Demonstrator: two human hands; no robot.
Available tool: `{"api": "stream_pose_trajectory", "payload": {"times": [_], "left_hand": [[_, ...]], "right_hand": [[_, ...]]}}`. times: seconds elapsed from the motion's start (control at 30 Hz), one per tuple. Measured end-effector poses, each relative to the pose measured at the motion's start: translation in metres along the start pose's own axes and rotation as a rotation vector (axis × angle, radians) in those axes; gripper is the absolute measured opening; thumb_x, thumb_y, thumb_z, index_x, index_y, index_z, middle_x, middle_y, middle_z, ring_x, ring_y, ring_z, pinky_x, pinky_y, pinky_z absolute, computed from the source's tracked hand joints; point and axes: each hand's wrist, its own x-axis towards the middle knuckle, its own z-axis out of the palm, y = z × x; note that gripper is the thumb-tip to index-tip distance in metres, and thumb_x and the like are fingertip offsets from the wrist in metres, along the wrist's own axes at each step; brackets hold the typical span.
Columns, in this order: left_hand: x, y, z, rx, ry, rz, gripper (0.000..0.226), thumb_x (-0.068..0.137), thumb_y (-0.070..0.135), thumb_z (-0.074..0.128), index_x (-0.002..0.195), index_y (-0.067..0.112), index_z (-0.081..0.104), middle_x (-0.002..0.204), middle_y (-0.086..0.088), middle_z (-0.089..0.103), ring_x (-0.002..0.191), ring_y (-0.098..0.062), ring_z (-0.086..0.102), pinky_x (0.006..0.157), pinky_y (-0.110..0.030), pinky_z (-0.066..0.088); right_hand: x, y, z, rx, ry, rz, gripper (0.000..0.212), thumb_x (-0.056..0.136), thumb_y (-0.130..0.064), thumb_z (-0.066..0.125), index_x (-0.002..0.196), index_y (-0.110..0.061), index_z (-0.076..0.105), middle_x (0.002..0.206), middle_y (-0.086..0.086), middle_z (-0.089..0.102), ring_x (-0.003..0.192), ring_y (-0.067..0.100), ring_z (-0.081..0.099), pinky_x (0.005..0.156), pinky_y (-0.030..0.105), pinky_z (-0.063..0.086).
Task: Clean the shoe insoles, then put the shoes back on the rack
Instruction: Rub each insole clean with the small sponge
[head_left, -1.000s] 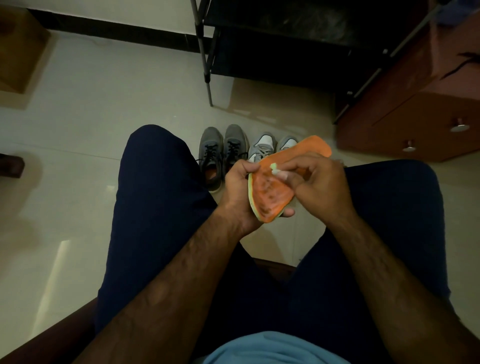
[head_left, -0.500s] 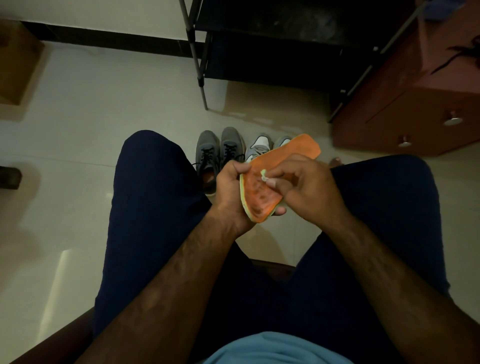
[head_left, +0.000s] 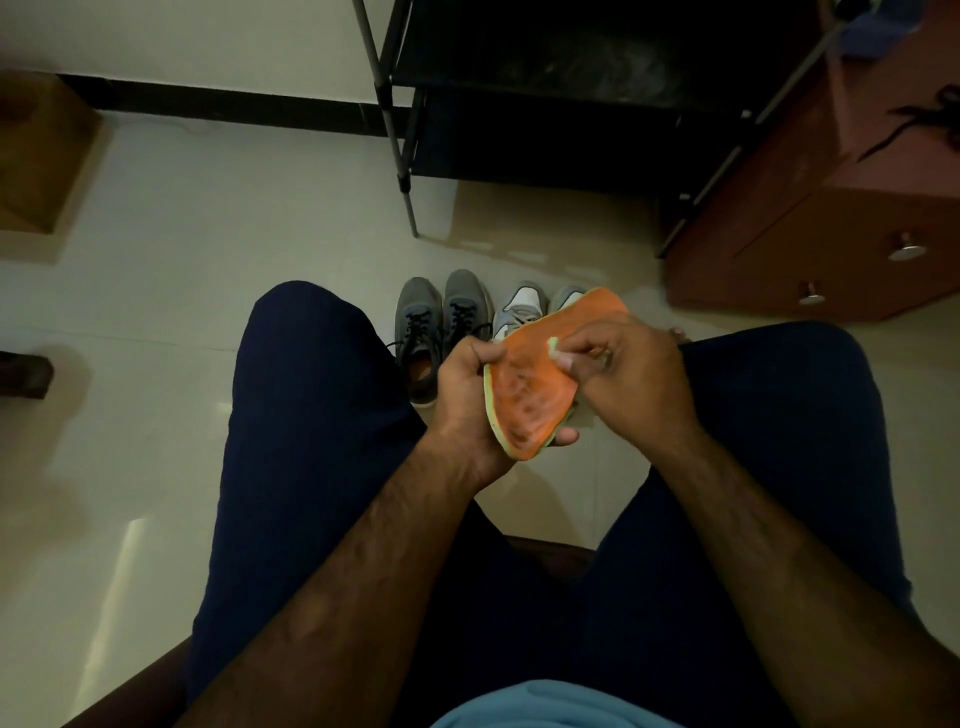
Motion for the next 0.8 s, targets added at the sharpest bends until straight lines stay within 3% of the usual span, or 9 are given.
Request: {"api": "stream_pose_trajectory", "payload": {"times": [0.1, 0.23, 0.43, 0.57, 0.63, 0.7, 0.73, 0.8], "left_hand": [[-0.002, 0.004, -0.001, 0.001, -0.004, -0.012, 0.053, 0.092, 0.038, 0.033, 0.12, 0.004, 0.063, 0.101, -0.019, 0.07, 0.079, -0.032, 0.065, 0.066, -0.039, 0.046], [-0.005, 0.006, 0.002, -0.027, 0.03, -0.002, 0.058, 0.083, 0.037, 0.044, 0.127, 0.004, 0.062, 0.113, -0.02, 0.066, 0.088, -0.035, 0.063, 0.065, -0.041, 0.052], [-0.004, 0.01, 0.002, -0.101, 0.001, -0.006, 0.078, 0.078, 0.035, 0.049, 0.148, 0.001, 0.048, 0.127, -0.024, 0.056, 0.09, -0.036, 0.059, 0.066, -0.041, 0.053], [-0.003, 0.006, 0.001, -0.147, -0.077, -0.024, 0.084, 0.069, 0.03, 0.061, 0.147, 0.002, 0.048, 0.133, -0.026, 0.056, 0.122, -0.041, 0.053, 0.088, -0.05, 0.051], [-0.002, 0.004, -0.002, -0.15, -0.065, -0.017, 0.083, 0.073, 0.03, 0.057, 0.15, 0.002, 0.046, 0.132, -0.026, 0.058, 0.12, -0.04, 0.053, 0.095, -0.05, 0.047], [-0.002, 0.005, -0.003, -0.136, -0.053, -0.016, 0.08, 0.076, 0.031, 0.052, 0.15, 0.002, 0.045, 0.126, -0.025, 0.061, 0.11, -0.037, 0.058, 0.088, -0.048, 0.05], [-0.002, 0.006, -0.002, -0.135, -0.054, -0.015, 0.078, 0.077, 0.031, 0.05, 0.149, 0.002, 0.047, 0.126, -0.024, 0.061, 0.109, -0.037, 0.058, 0.087, -0.048, 0.05], [-0.001, 0.006, 0.0, -0.16, -0.053, 0.002, 0.074, 0.074, 0.029, 0.049, 0.144, 0.001, 0.051, 0.128, -0.024, 0.058, 0.116, -0.038, 0.052, 0.101, -0.053, 0.045]], "right_hand": [[-0.009, -0.005, 0.004, 0.053, -0.173, -0.084, 0.008, 0.087, -0.023, 0.081, 0.094, -0.027, 0.082, 0.097, -0.015, 0.071, 0.09, 0.003, 0.065, 0.079, 0.025, 0.05], [-0.001, 0.005, -0.003, 0.081, 0.012, 0.033, 0.005, 0.085, -0.023, 0.083, 0.088, -0.027, 0.082, 0.09, -0.02, 0.071, 0.09, 0.0, 0.066, 0.084, 0.031, 0.055], [-0.009, 0.001, 0.001, 0.12, -0.16, 0.01, 0.005, 0.085, -0.024, 0.084, 0.087, -0.027, 0.082, 0.085, -0.011, 0.07, 0.075, 0.004, 0.062, 0.069, 0.022, 0.046], [0.001, 0.009, -0.003, 0.215, 0.01, 0.101, 0.013, 0.084, -0.018, 0.085, 0.085, -0.03, 0.081, 0.085, -0.014, 0.074, 0.08, 0.003, 0.069, 0.075, 0.029, 0.056], [-0.002, 0.005, 0.0, 0.189, -0.062, 0.05, 0.01, 0.085, -0.018, 0.084, 0.087, -0.028, 0.082, 0.088, -0.012, 0.074, 0.083, 0.005, 0.068, 0.076, 0.027, 0.054], [-0.005, 0.003, 0.001, 0.173, -0.118, 0.017, 0.008, 0.085, -0.019, 0.083, 0.088, -0.027, 0.083, 0.089, -0.011, 0.073, 0.084, 0.007, 0.067, 0.075, 0.026, 0.053], [-0.003, 0.006, 0.0, 0.183, -0.098, 0.033, 0.008, 0.085, -0.019, 0.083, 0.088, -0.027, 0.083, 0.088, -0.012, 0.073, 0.084, 0.006, 0.067, 0.075, 0.027, 0.052], [0.004, 0.011, -0.004, 0.173, 0.007, 0.079, 0.009, 0.085, -0.022, 0.084, 0.086, -0.031, 0.082, 0.087, -0.015, 0.073, 0.083, 0.002, 0.067, 0.075, 0.026, 0.051]]}}
